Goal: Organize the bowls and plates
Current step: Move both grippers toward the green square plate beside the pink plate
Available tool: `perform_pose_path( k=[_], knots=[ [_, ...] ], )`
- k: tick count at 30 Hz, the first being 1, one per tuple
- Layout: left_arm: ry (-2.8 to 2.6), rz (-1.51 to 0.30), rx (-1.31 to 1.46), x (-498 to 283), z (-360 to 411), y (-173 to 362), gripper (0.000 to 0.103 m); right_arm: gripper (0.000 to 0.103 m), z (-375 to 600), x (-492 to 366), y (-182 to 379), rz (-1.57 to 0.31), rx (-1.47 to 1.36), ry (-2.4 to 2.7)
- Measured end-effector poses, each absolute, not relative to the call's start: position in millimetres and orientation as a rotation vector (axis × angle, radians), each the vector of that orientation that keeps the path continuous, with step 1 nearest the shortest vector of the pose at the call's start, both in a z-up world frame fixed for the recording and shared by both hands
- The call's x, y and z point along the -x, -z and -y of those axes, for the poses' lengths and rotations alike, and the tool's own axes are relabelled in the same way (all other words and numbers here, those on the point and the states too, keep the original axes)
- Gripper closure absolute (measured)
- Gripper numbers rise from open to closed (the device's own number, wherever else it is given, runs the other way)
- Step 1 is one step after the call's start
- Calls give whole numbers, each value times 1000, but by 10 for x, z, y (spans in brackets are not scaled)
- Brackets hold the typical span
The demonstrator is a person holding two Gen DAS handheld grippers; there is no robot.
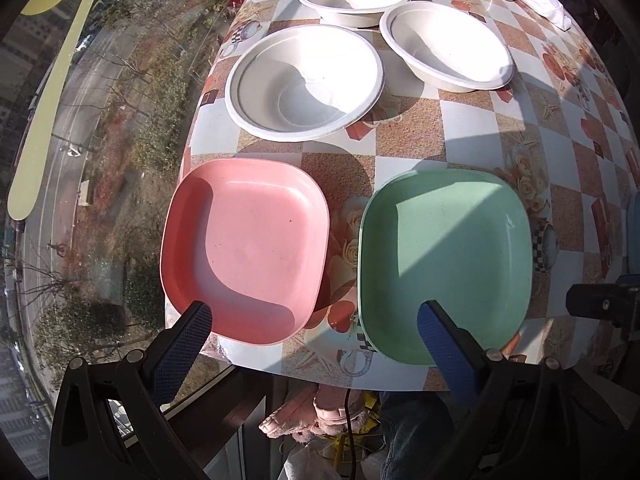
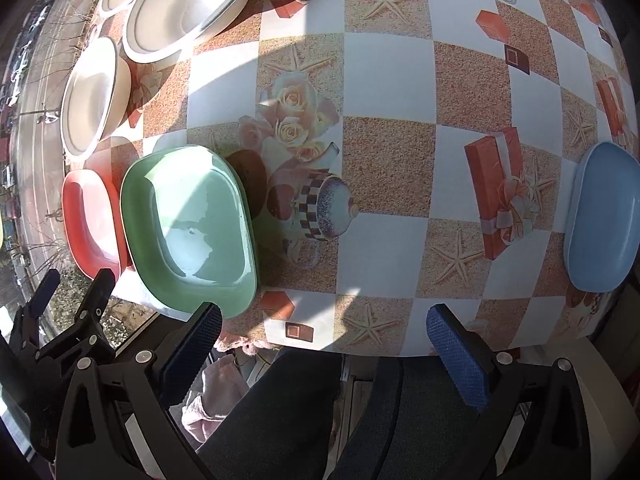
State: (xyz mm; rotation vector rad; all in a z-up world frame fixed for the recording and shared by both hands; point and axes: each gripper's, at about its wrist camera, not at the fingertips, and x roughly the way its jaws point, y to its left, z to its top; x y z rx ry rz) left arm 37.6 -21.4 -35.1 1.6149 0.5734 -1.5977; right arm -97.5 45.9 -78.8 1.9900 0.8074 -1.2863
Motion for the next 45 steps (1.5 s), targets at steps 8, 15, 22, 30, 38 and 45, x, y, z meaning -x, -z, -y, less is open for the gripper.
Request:
perform_pose_path(
  k=[8,15,22,30,38,45],
  knots=[
    [1589,-522,-1657,-373,69,437,0,0,-450,836,900,-863,-1961,1293],
    [1568,-532,-1646,-404,115,446,0,0,-312,717,988,-866,-1904,1328],
    [1556,-543,-1639,-488,141,439,0,0,-172,540,1175,-906,-1896,1319],
    [1526,-574,-1645,-542,187,454,0,0,-54,357,1490,-1020,-1893,1327],
    [1521,-612,-1633,-583,240,484,0,0,-229,382,1633,-998,-1944,1329],
    [1506,-673,-1570,-751,400,498,0,0,-218,485,1550,-924,-1900,1397]
  ],
)
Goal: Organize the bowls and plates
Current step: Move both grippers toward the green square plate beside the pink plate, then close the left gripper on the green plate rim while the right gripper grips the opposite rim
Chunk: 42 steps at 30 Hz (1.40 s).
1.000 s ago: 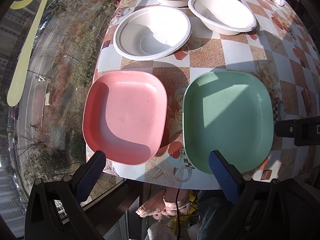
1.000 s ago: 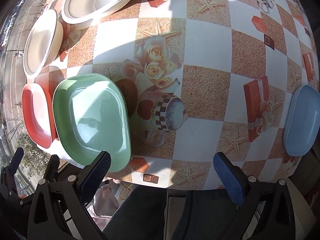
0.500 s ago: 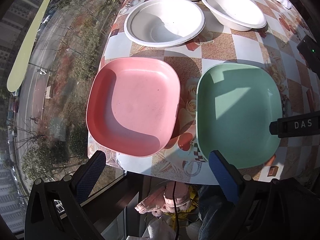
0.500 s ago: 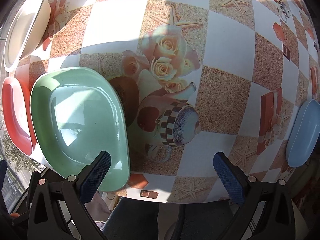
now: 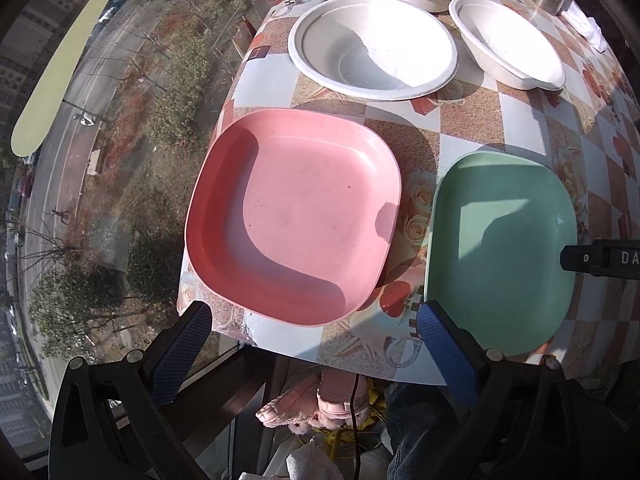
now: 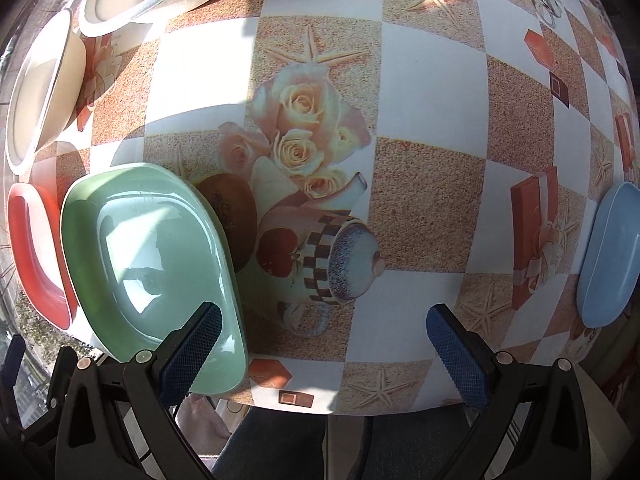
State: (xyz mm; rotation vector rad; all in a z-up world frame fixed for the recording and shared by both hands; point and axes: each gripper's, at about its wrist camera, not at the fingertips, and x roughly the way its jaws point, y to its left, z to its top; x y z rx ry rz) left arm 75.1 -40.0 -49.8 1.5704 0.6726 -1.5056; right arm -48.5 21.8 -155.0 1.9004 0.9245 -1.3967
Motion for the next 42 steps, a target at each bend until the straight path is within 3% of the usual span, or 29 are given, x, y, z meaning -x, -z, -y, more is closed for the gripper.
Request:
perform_pose_path(
  k=[8,17,26,32,42],
  knots=[
    [1525,-588,-1630,-596,358,548,0,0,-166,647,1628,-916,-1921,1386],
    [1581,-547,-1660,-192,280,513,0,0,-298,669,1823,-1046,-1842,1390],
    [1691,-555,-1745,312,72,618,0,0,-1038,1470,1889,-961,-1981,1476],
    [1702,-590,-1777,555,-1,794,0,0,-1436,1983,1775,-806,-2045,1494],
    [1662,-619,-1824,688,56,1107,0,0,-1312,2043,1669,-876,-1875,1443]
  ],
)
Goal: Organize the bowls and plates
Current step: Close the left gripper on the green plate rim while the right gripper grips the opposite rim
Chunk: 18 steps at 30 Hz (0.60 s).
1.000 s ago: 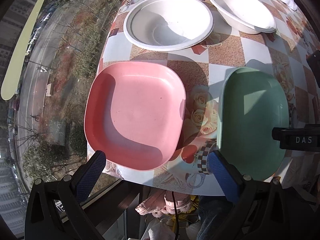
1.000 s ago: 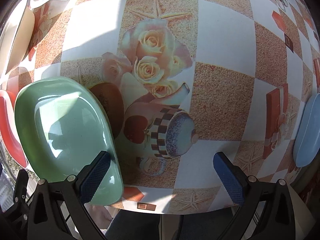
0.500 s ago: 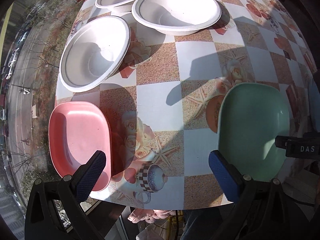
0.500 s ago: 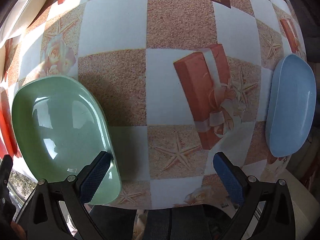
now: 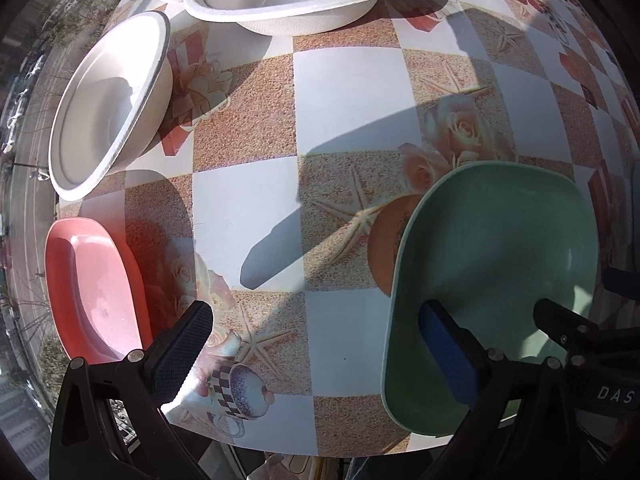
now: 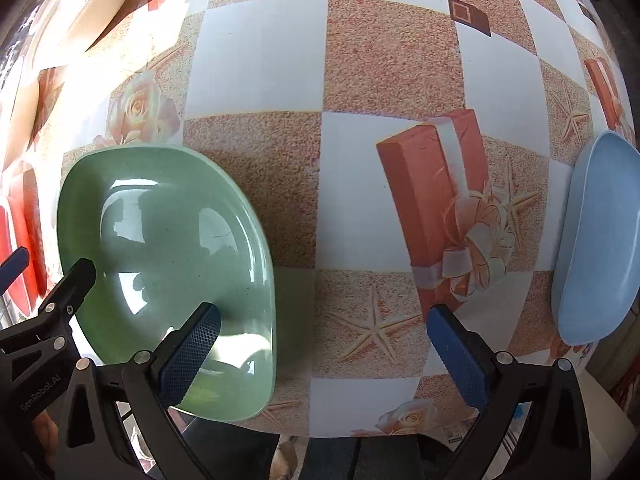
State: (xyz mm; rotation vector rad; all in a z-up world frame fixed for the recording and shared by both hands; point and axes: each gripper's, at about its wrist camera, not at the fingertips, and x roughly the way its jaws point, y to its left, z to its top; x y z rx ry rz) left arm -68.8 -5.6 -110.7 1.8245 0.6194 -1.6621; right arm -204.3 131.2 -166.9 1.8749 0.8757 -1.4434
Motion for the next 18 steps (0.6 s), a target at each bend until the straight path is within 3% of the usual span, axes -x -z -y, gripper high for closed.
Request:
perform_pose_path(
  k=[7,11,13,16,17,18],
  knots=[
    [1627,-706,-1798,619,16,1127,3,0,-1381,2007,1728,-906,-1915,1396],
    [1645,-857,-1750,477,-38,1096,27,0,-987,1808,1820,-871,-2011,1338],
    [1669,-832,-1772,535,-103,1068,37,2,-1051,1586,1763,-812,-2040,1326],
    [1746,-743,-1827,643,-235,1024,63,16,-1061,1467,1732,-886,-1984,1314],
    [1776,-732,-1845,670,-289,1017,80,25,-1037,1444,1719,-912,-1960,1312],
    [1785,-719,-1860,682,-329,1019,80,31,-1015,1425,1702,-928,-1943,1316]
  ],
)
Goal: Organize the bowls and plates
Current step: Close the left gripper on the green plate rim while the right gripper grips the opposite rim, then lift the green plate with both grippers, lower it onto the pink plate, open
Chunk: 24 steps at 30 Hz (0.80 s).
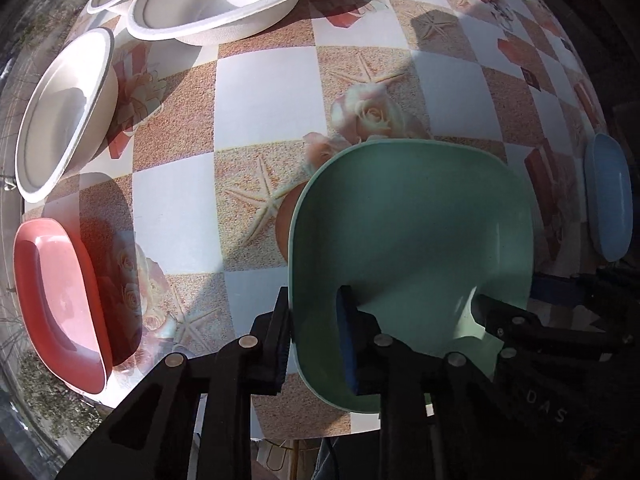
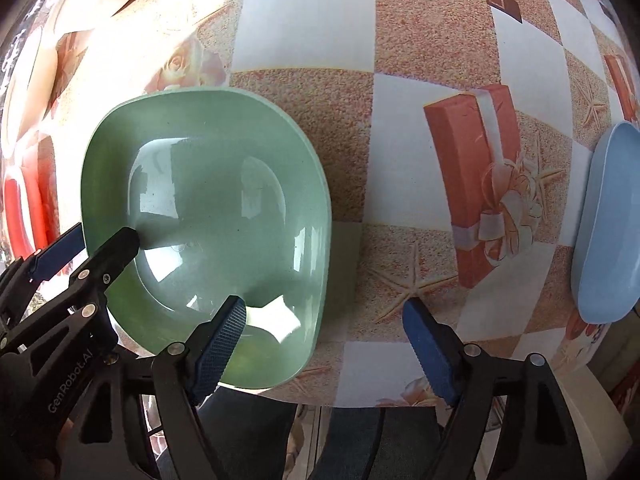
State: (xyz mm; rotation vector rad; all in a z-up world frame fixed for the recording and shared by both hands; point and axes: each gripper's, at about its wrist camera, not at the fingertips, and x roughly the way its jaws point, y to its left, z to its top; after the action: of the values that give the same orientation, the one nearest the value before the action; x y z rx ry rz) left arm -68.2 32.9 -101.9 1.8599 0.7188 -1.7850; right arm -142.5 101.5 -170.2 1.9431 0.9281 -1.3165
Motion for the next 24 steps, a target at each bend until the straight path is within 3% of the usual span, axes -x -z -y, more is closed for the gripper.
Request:
perform_pose_path(
  k=[2,3,4,11,24],
  knots=[
    [1798,-673,-1868,674,-382,1013,80,64,-991,1406,1618,-934,-1917,1331],
    [1802,-664,-1873,675,-406,1025,81,75,-975,1442,1580,-916,-1908,1322],
    [1801,-671,-1878,664,-420,1031,81,79,-940,1421,1522,-905,-1907,1311],
    [1782,-698,-1900,472,-462,1050,83,79,-1166,1473,1545,-847,-1945,1286],
    [1794,-675,-1867,-35,-290,761,83,79,-854,1007,1342,-916,-1897,1217]
  ],
)
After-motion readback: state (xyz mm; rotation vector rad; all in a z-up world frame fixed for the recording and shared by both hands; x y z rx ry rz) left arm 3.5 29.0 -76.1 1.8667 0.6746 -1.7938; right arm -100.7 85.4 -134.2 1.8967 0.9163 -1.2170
